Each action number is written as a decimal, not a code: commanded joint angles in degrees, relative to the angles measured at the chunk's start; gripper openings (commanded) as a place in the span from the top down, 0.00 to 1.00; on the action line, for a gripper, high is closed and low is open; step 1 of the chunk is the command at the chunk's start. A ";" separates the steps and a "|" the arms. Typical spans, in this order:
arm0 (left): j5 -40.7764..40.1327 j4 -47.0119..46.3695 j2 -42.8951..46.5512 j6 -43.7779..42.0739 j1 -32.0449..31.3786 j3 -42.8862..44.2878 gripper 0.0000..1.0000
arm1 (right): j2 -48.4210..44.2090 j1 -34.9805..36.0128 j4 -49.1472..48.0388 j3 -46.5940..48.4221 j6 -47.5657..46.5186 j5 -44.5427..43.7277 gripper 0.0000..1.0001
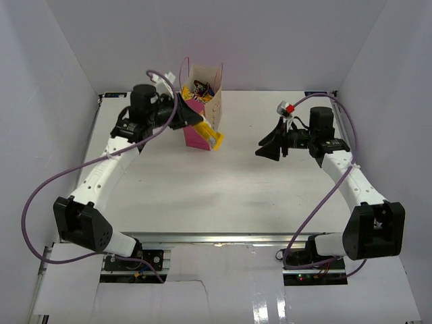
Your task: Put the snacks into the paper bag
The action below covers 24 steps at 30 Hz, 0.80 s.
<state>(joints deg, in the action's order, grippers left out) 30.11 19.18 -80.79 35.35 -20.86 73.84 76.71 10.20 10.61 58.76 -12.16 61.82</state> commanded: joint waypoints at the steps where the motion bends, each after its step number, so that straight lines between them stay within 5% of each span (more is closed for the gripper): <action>1: -3.38 4.02 -1.63 -6.87 3.10 14.89 1.00 | -1.21 -3.59 0.46 2.06 0.12 3.30 0.41; 10: -13.83 5.26 -19.30 -10.65 4.60 48.55 1.00 | -4.11 -6.76 1.87 -3.74 -1.81 3.39 0.41; 16: -20.70 0.43 -27.82 -10.92 4.60 54.74 1.00 | -5.87 -8.26 1.96 -6.20 -1.64 3.83 0.41; 24: -19.65 -2.13 -32.76 -9.95 3.11 55.45 1.00 | -6.75 -9.23 1.96 -6.99 -1.64 3.48 0.41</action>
<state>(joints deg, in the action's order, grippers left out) 11.03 19.27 -115.87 25.52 -16.47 127.90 71.18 1.43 13.17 52.56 -12.91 64.07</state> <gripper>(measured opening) 0.263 0.594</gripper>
